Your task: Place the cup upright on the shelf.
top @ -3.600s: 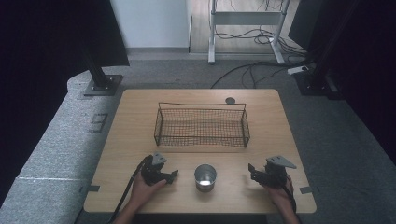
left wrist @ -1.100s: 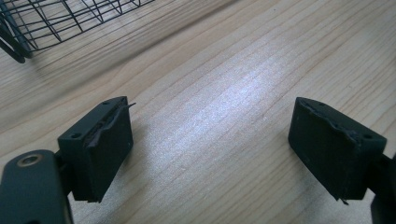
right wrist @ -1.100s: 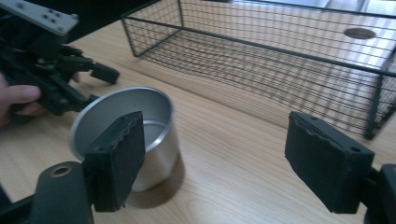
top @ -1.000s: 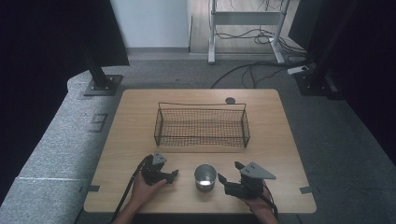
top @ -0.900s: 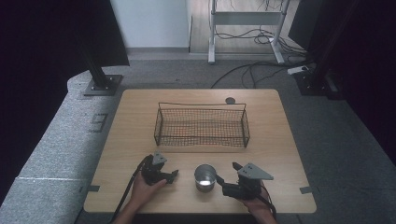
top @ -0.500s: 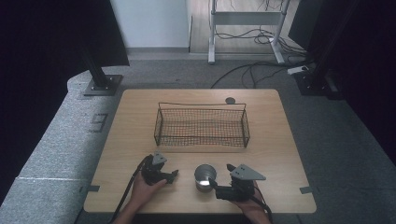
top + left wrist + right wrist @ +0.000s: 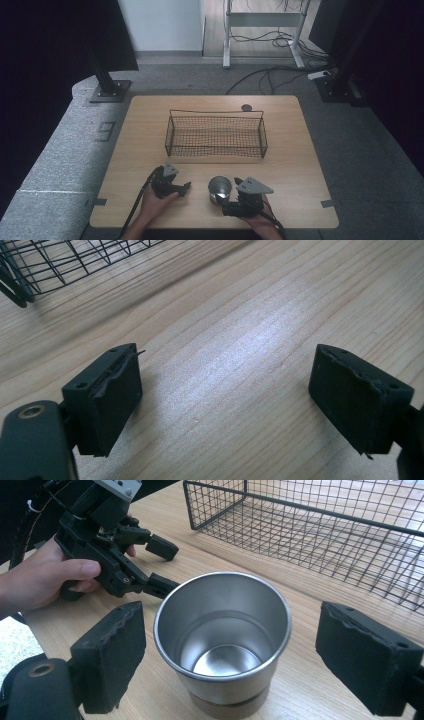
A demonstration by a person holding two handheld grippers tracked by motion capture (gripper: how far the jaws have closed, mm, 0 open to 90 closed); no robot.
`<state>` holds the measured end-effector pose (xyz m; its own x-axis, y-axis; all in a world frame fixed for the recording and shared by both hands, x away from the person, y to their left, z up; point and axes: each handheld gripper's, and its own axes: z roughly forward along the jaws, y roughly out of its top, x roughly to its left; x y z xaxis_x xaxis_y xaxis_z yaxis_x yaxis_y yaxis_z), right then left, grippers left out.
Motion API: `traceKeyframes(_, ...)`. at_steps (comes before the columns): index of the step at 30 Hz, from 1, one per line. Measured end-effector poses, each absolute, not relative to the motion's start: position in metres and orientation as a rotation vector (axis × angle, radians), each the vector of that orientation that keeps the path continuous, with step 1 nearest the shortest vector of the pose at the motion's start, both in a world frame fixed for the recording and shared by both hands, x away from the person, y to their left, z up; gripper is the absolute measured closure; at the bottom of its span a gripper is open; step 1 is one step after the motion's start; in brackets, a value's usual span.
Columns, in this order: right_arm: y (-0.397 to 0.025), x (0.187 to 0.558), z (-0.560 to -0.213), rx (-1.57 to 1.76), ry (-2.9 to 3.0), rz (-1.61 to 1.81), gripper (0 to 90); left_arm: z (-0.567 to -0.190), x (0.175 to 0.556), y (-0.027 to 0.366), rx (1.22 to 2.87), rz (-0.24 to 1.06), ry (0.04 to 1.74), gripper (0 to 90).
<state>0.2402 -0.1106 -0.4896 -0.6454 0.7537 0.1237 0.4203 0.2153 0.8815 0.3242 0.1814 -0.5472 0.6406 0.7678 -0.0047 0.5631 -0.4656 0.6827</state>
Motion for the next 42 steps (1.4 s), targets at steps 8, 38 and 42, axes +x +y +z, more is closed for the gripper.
traceKeyframes(8,-0.102,0.242,-0.493,1.086,2.192,1.39,11.8,-0.547,0.324,0.181,2.199,0.402,1.031,13.7)
traceKeyframes(38,-0.074,0.262,-0.519,1.076,2.23,1.211,13.7,-0.547,0.325,0.181,2.199,0.398,1.031,13.6)
traceKeyframes(42,-0.075,0.263,-0.519,1.055,2.252,1.218,13.8,-0.547,0.325,0.181,2.199,0.399,1.031,13.7)
